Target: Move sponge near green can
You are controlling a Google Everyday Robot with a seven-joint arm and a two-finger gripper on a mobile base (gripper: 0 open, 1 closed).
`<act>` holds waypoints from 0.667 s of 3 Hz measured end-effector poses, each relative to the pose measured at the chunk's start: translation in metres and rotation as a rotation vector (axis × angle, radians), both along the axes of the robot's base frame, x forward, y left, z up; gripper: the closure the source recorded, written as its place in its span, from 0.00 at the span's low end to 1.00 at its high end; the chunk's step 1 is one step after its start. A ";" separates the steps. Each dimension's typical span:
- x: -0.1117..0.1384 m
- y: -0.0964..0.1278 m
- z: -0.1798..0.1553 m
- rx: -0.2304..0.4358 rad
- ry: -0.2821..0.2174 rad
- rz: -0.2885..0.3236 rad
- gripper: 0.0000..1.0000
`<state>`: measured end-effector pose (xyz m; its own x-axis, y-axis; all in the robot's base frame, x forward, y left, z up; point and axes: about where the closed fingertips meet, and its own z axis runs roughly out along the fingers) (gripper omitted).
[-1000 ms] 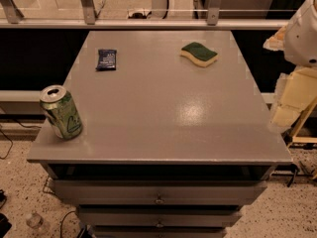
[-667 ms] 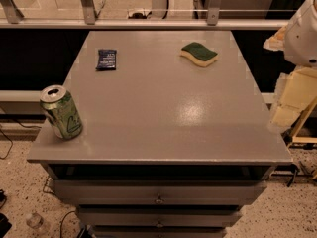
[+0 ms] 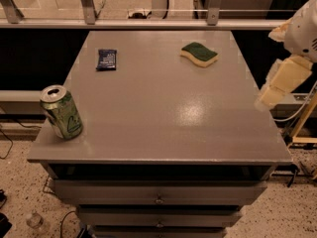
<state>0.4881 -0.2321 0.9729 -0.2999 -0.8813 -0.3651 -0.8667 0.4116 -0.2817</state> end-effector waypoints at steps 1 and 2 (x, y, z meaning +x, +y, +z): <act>0.039 -0.008 -0.013 0.145 -0.085 -0.086 0.00; 0.081 -0.012 -0.018 0.286 -0.196 -0.133 0.00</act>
Offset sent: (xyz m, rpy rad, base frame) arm 0.1807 -0.0361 0.0231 0.5287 -0.5921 -0.2488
